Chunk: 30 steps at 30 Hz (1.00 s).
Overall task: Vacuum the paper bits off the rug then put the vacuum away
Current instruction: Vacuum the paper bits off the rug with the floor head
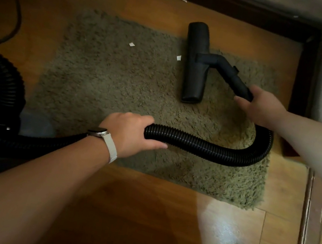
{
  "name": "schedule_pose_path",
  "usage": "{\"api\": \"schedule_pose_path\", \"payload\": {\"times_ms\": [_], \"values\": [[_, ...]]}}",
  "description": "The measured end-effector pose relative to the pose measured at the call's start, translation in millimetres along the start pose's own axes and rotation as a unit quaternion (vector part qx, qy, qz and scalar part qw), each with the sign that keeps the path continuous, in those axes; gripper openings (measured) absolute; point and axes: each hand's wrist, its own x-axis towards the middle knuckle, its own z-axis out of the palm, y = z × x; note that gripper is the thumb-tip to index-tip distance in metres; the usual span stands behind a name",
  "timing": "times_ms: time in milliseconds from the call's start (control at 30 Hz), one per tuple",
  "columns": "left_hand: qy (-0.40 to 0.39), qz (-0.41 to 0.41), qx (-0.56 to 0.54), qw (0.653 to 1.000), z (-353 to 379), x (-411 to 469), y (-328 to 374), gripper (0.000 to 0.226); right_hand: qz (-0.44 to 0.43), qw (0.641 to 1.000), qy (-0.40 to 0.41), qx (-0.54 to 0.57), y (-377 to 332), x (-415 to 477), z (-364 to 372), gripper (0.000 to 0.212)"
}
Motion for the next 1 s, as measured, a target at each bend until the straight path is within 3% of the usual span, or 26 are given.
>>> {"api": "schedule_pose_path", "payload": {"times_ms": [300,800,1000], "values": [[0.031,-0.017,0.015,0.999,3.4,16.0,-13.7,0.063,0.003,1.0,-0.005,0.006,10.1,32.5,-5.1,0.038],[-0.082,0.005,0.054,0.995,8.5,19.9,-17.2,0.061,-0.155,0.985,-0.045,-0.062,-36.6,51.2,17.4,0.032],[-0.077,-0.004,0.049,0.996,4.0,16.9,-10.5,0.06,-0.173,0.983,-0.043,-0.053,-28.6,49.0,12.7,0.036]]}}
